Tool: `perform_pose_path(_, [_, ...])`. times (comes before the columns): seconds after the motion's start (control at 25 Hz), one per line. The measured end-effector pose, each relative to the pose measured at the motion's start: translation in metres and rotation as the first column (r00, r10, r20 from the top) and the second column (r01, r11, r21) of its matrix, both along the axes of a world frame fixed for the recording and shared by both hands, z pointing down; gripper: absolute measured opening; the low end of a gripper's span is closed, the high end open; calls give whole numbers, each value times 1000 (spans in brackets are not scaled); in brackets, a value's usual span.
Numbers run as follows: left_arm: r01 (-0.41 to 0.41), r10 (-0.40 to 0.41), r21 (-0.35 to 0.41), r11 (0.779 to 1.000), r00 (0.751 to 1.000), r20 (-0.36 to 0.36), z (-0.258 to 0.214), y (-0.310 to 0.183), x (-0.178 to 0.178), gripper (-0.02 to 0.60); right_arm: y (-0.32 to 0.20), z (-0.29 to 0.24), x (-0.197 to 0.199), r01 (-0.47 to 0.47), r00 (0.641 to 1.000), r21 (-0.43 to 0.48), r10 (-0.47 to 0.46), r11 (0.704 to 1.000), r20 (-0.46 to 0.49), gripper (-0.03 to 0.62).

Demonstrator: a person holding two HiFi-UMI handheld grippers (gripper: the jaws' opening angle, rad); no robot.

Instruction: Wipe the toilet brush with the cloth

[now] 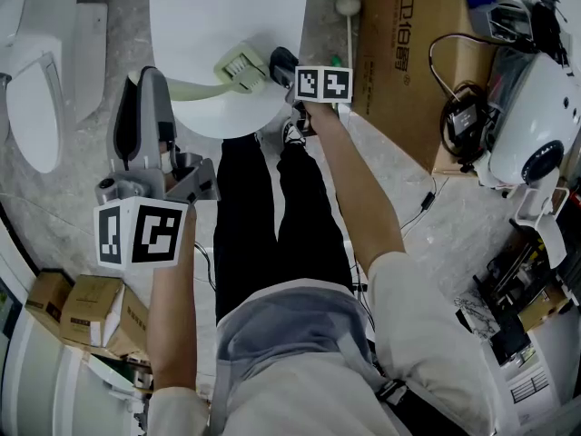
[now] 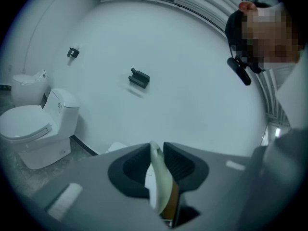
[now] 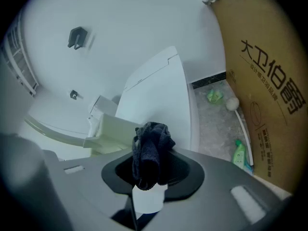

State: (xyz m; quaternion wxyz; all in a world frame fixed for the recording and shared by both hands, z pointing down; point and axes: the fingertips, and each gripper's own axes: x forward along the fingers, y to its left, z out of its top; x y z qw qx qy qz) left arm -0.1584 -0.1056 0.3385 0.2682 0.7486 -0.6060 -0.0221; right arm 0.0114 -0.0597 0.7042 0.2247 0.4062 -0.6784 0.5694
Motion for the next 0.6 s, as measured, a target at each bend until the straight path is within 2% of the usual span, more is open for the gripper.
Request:
perform_pose_path(0.36, [2,-2,5,1000,1000,12,-2,1,1,0,35,4,-7,-136,987,-63,141,989,73,104])
perform_pose_path(0.48, [3,-3,6,1000,1000,8,-2,1,2,0,44,5,-10,-224,966,-92,233,970,113,103])
perform_pose_path(0.6, [4,-4,7,1000,1000,11,-2,1,2,0,53,6,-15,-323,926,-129,341,938,163,103])
